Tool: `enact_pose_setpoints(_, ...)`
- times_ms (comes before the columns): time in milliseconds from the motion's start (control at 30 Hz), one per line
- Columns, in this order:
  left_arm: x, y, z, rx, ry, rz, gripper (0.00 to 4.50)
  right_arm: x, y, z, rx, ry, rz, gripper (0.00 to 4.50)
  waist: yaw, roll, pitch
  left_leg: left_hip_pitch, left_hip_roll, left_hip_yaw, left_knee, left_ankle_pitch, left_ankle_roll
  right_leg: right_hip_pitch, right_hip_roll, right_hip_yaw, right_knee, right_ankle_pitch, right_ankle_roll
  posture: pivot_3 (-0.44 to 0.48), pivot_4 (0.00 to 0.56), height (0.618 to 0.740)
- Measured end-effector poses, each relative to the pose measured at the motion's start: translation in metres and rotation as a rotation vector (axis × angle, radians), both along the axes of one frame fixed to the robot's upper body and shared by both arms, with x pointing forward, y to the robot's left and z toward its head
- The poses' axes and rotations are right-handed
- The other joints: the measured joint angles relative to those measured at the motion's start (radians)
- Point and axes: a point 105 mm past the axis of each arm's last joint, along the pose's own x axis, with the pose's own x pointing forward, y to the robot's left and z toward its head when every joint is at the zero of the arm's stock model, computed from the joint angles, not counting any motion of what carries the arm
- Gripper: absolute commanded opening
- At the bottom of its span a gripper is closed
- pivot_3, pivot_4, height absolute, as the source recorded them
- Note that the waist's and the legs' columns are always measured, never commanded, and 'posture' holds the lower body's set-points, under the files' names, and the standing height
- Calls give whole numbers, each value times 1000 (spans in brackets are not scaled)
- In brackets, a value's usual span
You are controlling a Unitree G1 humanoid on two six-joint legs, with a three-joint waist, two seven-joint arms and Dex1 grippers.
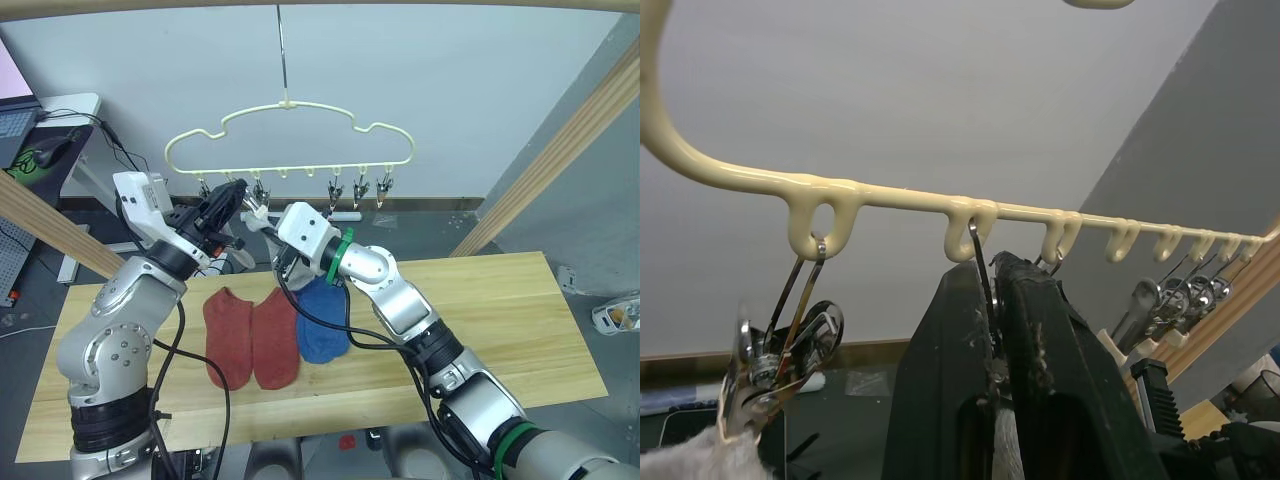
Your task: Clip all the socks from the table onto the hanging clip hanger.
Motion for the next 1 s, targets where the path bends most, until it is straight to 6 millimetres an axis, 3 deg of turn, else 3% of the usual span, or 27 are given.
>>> enact_pose_setpoints(133,-1,2,-2,1,6,9,0,0,3,-2,-1,10,4,12,0,0,0,0,0,0,0,0,0,0,0,0,0,0,0,-40,269,740)
enact_pose_setpoints(167,-2,3,-2,1,5,11,642,0,3,-2,-1,10,5,0,1,0,0,0,0,0,0,0,0,0,0,0,0,0,0,-40,269,740)
enact_pose_setpoints(433,-5,4,-7,0,20,7,2977,-2,10,8,18,-5,22,0,1,0,0,0,0,0,0,0,0,0,0,0,0,0,0,-37,269,740)
enact_pose_setpoints(667,-9,5,-7,44,16,3,3001,-3,12,1,1,49,41,2191,2,0,0,0,0,0,0,0,0,0,0,0,0,0,0,-33,268,740)
enact_pose_setpoints(1000,-9,9,-13,98,17,45,3001,-5,2,-19,-59,123,32,2191,2,0,0,0,0,0,-1,0,0,0,0,0,0,0,0,-33,266,740)
